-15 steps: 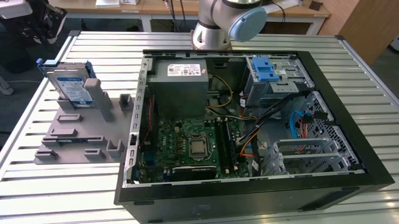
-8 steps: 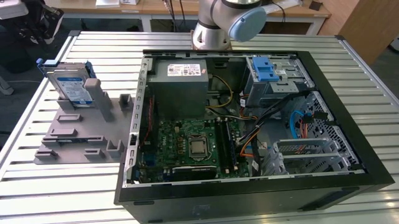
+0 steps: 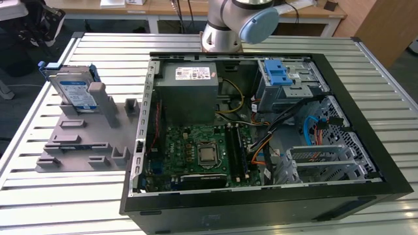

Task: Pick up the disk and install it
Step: 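Pick up the disk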

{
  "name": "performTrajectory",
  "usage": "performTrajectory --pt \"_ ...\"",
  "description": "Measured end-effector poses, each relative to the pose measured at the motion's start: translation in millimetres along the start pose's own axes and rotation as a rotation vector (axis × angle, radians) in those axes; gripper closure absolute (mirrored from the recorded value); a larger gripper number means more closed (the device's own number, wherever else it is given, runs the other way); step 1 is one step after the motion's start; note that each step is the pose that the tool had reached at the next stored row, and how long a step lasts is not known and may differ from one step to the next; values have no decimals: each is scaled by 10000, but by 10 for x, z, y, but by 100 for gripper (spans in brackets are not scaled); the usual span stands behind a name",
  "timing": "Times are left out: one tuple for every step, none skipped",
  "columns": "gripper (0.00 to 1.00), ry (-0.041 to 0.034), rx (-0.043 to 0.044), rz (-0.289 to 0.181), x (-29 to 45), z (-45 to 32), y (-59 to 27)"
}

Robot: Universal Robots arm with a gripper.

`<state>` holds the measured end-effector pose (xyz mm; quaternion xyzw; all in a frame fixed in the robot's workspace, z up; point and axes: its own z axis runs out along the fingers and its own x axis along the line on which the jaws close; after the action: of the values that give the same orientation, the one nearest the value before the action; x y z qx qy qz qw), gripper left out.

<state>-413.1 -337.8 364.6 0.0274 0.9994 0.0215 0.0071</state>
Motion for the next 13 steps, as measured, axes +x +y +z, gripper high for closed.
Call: performTrajectory --pt "89 6 -3 -152 1 0 0" --pt "89 13 -5 -295 3 0 0" --pt "89 20 -6 -445 3 0 0" --pt "89 27 -8 -593 4 0 0" --pt "89 34 -9 -743 5 -1 0" --pt "89 42 -12 -911 5 -1 0" --pt "89 47 -14 -1068 5 0 0" --pt "89 54 -16 -1224 6 0 0" --pt "89 60 -19 -1383 6 0 0" --pt "89 68 -20 -1541 7 0 0" --pt "89 74 -22 -1699 7 1 0" --pt "89 81 -24 -1843 8 1 -1" --pt "89 86 -26 -1986 8 1 0"
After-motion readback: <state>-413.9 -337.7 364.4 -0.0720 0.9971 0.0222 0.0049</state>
